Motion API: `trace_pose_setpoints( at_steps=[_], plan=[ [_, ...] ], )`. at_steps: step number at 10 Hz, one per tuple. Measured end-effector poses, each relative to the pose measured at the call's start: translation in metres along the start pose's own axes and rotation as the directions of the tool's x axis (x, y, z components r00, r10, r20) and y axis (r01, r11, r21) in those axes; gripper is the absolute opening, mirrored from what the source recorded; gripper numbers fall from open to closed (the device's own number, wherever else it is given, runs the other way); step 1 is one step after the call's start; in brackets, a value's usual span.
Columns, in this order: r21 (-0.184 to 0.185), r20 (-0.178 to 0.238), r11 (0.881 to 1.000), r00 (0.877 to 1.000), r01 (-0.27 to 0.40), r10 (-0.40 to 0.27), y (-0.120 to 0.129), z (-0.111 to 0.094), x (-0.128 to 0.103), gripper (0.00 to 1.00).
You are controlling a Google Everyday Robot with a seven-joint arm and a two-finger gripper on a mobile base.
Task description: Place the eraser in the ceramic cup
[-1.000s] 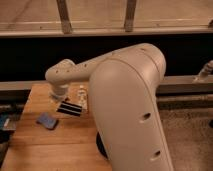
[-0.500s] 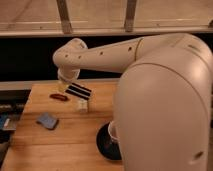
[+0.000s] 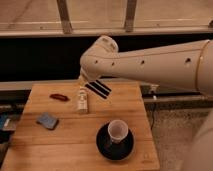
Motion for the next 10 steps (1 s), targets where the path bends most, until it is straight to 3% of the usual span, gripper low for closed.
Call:
trace_pose_setpoints(
  at_steps=[4, 6, 8, 10],
  plan=[
    [0.004, 0.013, 1.000, 1.000, -0.009, 0.009, 0.002, -0.005, 0.003, 0.00],
    [0.006, -0.002, 1.000, 1.000, -0.005, 0.005, 0.001, -0.002, 0.004, 0.00],
    [0.016, -0.079, 1.000, 0.997, 0.005, -0.003, -0.010, 0.008, 0.007, 0.00],
    [0.035, -0.184, 0.999, 0.983, 0.000, 0.006, -0.032, 0.013, 0.029, 0.00]
  ],
)
